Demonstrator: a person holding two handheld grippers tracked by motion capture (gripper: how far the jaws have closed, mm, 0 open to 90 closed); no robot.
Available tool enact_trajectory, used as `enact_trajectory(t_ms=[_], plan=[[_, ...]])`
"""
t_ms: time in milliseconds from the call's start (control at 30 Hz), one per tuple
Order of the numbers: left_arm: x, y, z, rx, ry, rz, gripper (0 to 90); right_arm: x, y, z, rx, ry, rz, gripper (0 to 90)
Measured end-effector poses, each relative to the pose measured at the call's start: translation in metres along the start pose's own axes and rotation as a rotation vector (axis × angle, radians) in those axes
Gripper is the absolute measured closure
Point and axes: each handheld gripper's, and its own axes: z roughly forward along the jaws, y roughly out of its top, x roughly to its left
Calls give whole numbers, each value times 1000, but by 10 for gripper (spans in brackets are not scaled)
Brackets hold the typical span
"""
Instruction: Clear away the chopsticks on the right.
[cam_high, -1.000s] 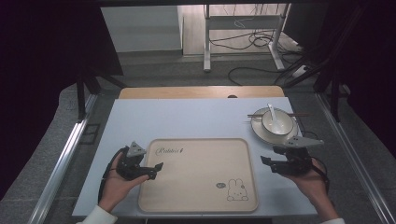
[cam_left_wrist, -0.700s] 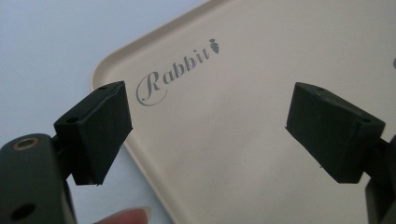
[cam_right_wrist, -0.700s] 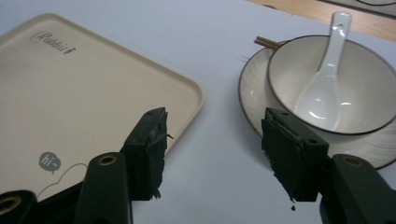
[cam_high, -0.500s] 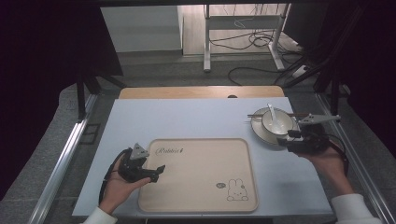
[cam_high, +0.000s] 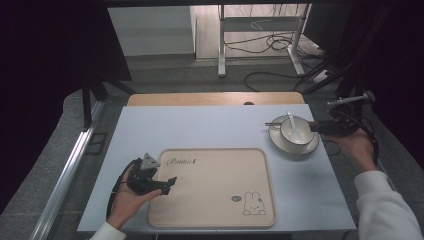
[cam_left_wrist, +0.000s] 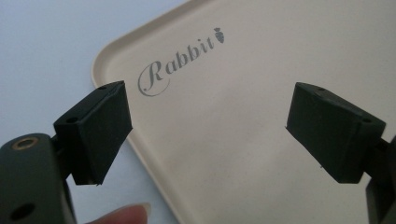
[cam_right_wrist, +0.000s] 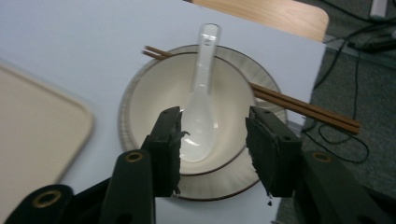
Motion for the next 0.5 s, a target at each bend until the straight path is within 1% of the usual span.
enact_trajectory(t_ms=[67, 133, 233, 300, 400, 500], plan=[[1, 0, 0, 0, 0, -6, 140, -9, 3, 7, 21, -10, 8, 582], [1, -1, 0, 4, 2, -2, 140, -19, 6, 16, 44, -24, 21, 605], [1, -1, 2, 13, 4, -1, 140, -30, 10, 26, 72, -24, 33, 631], [1, -1, 3, 19, 4, 5, 140, -36, 13, 33, 94, -30, 30, 658], [1, -1, 4, 24, 10, 4, 140, -44, 17, 42, 116, -38, 25, 720], [2, 0, 4, 23, 16, -3, 140, -52, 22, 51, 128, -51, 25, 824]])
